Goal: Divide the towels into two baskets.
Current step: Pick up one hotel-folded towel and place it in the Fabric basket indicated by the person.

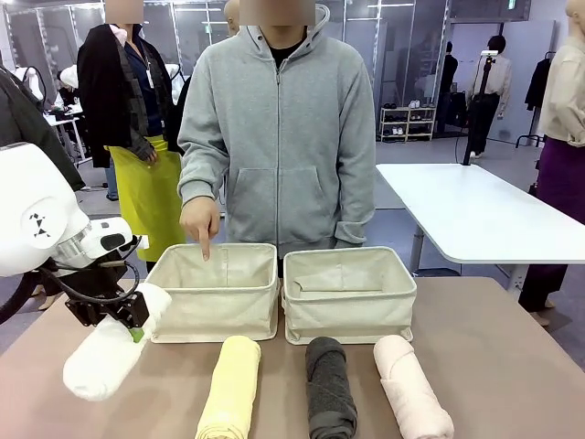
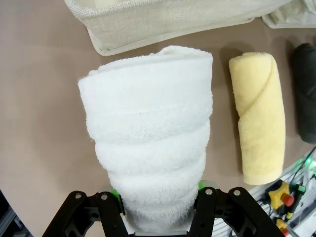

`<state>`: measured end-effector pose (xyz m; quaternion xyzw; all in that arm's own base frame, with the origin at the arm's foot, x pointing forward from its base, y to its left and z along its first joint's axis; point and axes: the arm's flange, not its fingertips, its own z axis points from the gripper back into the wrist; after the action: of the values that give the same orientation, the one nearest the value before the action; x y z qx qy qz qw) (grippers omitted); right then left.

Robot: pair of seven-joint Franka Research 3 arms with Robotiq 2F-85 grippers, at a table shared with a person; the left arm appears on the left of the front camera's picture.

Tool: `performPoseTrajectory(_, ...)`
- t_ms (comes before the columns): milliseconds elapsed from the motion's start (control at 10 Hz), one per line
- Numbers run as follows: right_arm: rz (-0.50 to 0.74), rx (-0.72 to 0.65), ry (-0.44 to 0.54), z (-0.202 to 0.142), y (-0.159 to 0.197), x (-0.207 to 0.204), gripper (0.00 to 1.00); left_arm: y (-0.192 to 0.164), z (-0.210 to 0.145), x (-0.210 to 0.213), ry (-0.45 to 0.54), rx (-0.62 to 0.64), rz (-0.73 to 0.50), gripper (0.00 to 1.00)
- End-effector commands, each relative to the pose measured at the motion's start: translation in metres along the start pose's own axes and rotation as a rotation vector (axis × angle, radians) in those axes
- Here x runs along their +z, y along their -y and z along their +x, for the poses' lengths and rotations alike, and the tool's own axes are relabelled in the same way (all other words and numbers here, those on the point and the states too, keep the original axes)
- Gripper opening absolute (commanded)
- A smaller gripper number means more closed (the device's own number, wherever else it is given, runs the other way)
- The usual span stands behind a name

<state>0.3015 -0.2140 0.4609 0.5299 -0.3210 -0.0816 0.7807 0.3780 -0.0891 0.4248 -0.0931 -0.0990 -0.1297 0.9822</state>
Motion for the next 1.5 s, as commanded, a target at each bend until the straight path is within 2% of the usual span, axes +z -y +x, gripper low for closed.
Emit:
performPoseTrajectory(0,0.011,0.009,0.011,0.000,-0.003,0.001,1.00,0.001,-0.002,0.032,0.118,-0.121,0.044,0.47)
performPoseTrajectory(100,0.011,0.009,0.011,0.000,-0.003,0.001,1.00,0.012,0.014,0.058,0.152,-0.216,0.102,0.47)
performPoseTrajectory(200,0.011,0.009,0.011,0.000,-0.003,0.001,1.00,0.028,0.038,0.079,0.152,-0.374,0.147,0.47)
performPoseTrajectory(300,0.011,0.009,0.011,0.000,-0.003,0.001,1.00,0.039,0.059,0.089,0.140,-0.496,0.138,0.47)
performPoseTrajectory(400,0.011,0.009,0.011,0.000,-0.003,0.001,1.00,0.053,0.078,0.093,0.098,-0.673,0.074,0.47)
performPoseTrajectory(500,0.011,0.009,0.011,0.000,-0.003,0.001,1.00,0.065,0.100,0.089,0.085,-0.820,0.063,0.47)
performPoseTrajectory(600,0.011,0.009,0.011,0.000,-0.003,0.001,1.00,0.078,0.125,0.086,0.124,-0.971,0.055,0.47)
performPoseTrajectory(700,0.011,0.009,0.011,0.000,-0.003,0.001,1.00,0.087,0.144,0.081,0.110,-1.092,0.077,0.47)
performPoseTrajectory(800,0.011,0.009,0.011,0.000,-0.003,0.001,1.00,0.095,0.159,0.071,0.053,-1.221,0.115,0.47)
performPoseTrajectory(900,0.011,0.009,0.011,0.000,-0.003,0.001,1.00,0.102,0.172,0.062,-0.005,-1.302,0.191,0.47)
performPoseTrajectory(1000,0.011,0.009,0.011,0.000,-0.003,0.001,1.00,0.107,0.187,0.054,-0.021,-1.350,0.203,0.47)
performPoseTrajectory(1300,0.011,0.009,0.011,0.000,-0.003,0.001,1.00,0.093,0.217,0.027,-0.069,-1.320,0.094,0.47)
performPoseTrajectory(1400,0.011,0.009,0.011,0.000,-0.003,0.001,1.00,0.086,0.225,0.018,-0.079,-1.310,0.111,0.47)
